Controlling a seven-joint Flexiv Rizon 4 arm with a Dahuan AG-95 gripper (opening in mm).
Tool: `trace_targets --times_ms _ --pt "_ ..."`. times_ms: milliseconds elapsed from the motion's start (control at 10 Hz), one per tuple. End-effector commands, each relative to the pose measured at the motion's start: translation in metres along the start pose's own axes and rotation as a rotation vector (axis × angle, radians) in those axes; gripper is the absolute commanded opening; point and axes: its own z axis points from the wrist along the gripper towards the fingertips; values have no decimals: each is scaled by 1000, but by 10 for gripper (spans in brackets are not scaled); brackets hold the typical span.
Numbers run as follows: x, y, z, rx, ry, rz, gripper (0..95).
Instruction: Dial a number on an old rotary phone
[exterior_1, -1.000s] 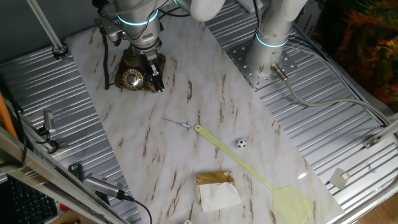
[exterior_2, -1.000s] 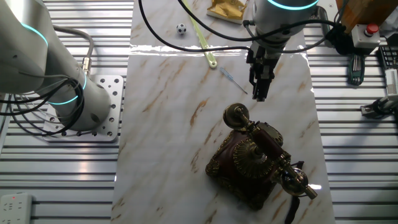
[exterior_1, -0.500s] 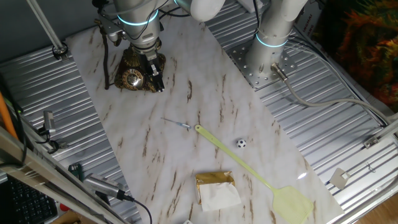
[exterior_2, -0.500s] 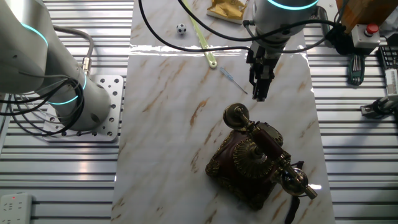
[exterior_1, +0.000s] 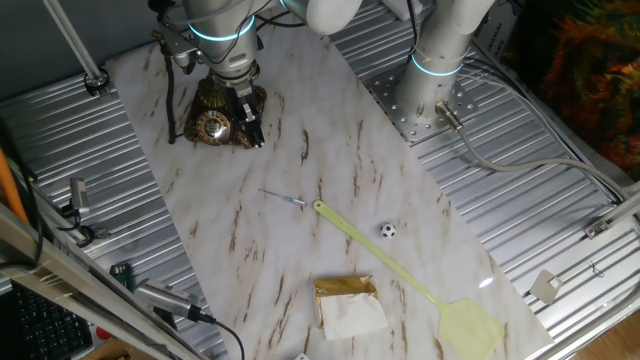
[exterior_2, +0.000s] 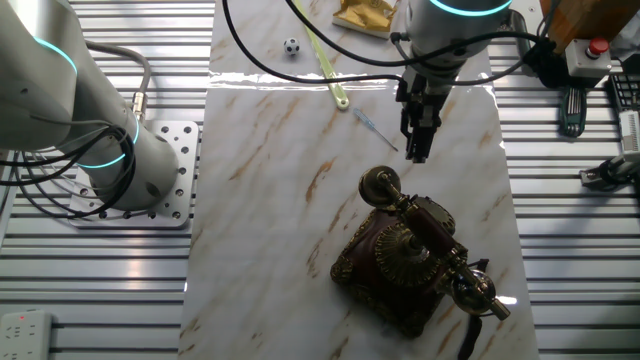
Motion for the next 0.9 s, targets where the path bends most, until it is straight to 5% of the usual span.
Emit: trace_targets --times_ms 100,200,300,900 --pt "0 0 0 0 0 0 0" --pt "0 0 0 38 -75 -47 0" --pt "0 0 0 16 -74 -37 0" --pt "0 0 0 23 -70 -38 0"
